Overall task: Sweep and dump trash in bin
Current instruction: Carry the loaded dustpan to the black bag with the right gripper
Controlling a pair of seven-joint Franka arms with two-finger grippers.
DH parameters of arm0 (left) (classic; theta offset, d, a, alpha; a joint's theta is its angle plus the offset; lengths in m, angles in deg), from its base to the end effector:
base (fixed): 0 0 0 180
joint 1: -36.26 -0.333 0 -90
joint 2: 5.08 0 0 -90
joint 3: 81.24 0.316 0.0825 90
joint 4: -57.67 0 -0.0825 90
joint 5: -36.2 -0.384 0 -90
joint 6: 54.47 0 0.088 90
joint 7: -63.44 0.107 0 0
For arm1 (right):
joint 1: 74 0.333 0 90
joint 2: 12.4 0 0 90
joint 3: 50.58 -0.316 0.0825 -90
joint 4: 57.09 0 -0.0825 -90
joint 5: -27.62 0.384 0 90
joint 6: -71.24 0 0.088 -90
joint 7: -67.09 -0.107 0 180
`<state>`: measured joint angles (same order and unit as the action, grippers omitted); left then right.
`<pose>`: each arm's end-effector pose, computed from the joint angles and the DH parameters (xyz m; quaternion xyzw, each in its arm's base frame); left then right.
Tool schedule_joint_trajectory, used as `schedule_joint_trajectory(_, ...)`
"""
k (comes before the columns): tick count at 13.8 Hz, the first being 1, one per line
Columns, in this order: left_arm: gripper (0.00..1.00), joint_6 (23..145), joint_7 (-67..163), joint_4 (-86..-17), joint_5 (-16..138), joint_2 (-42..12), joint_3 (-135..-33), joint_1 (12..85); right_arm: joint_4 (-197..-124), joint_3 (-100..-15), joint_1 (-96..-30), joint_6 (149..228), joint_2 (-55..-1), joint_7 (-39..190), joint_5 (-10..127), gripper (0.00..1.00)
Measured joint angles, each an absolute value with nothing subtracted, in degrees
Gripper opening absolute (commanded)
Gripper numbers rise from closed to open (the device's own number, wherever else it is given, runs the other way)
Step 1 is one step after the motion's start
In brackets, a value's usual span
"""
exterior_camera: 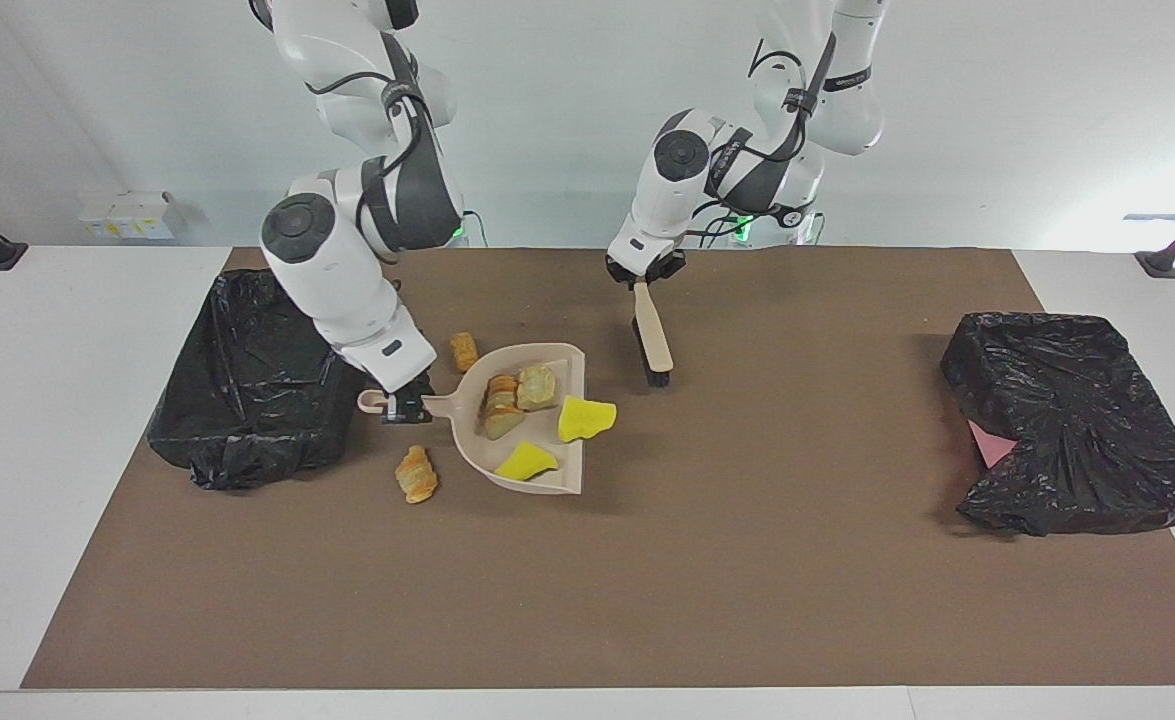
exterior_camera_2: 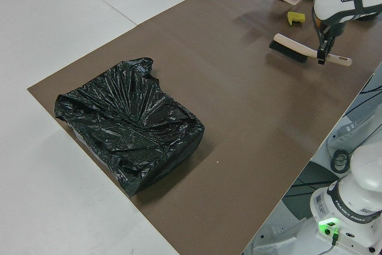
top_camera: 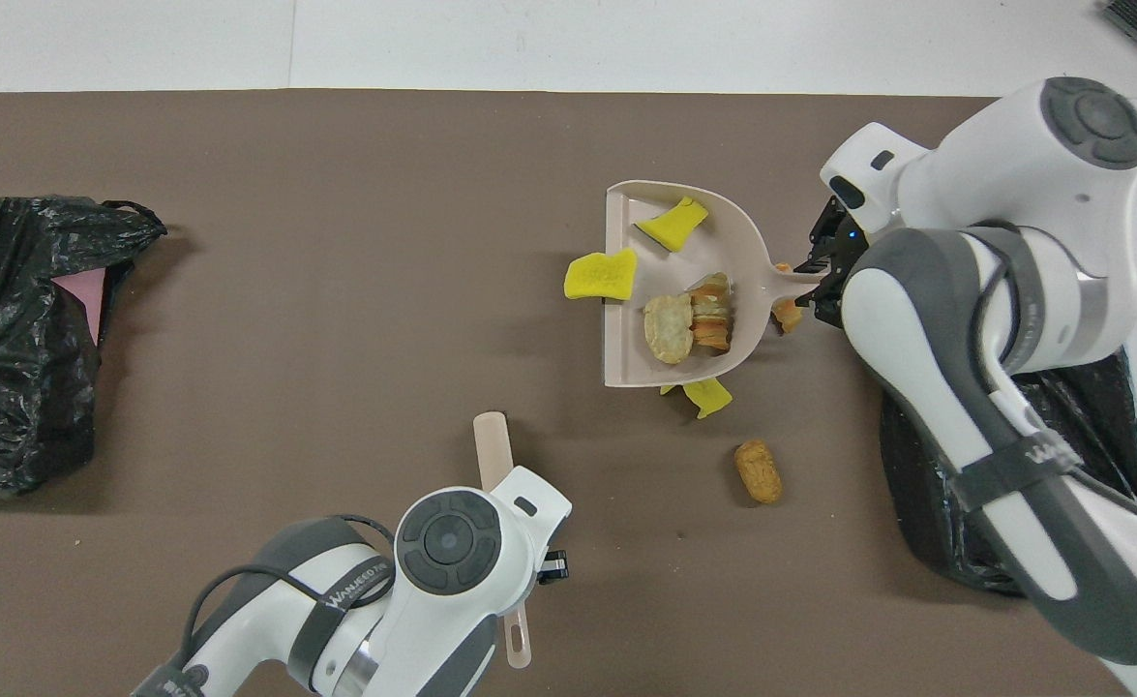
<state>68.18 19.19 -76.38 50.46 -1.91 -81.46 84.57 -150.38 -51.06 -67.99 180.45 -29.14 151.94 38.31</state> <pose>0.3112 -0.3680 0.3466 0.9918 0.0373 -0.1210 0.0170 0.6404 0.0858 0.4508 -0.7181 -0.6901 -0.0507 0.0735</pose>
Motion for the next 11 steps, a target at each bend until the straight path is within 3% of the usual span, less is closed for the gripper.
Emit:
schedule_joint_trajectory(2,0.0,70.2,16.8,-79.1,50.4,-1.5,-81.5,87.2,-150.5,-51.0,-71.5,180.3,-28.9,158.3,41.8,0.0)
schedule_joint_trajectory(3,0.26,70.8,16.0,-80.0,50.4,-1.4,-81.5,88.1,-150.5,-51.0,-73.4,179.7,-28.9,161.7,43.6,0.0)
schedule_joint_trajectory(4,0.77,71.1,15.6,-80.5,50.4,-1.4,-81.5,88.5,-150.5,-51.0,-75.5,178.7,-28.8,164.8,45.6,0.0)
schedule_joint_trajectory(5,1.0,71.5,15.5,-80.6,50.4,-1.4,-81.5,88.5,-150.5,-51.0,-77.7,177.4,-28.8,168.0,47.7,0.0)
schedule_joint_trajectory(11,1.0,72.6,16.1,-76.5,46.3,-1.3,-80.1,81.9,-150.4,-50.9,-90.3,166.8,-27.2,185.9,52.3,0.0)
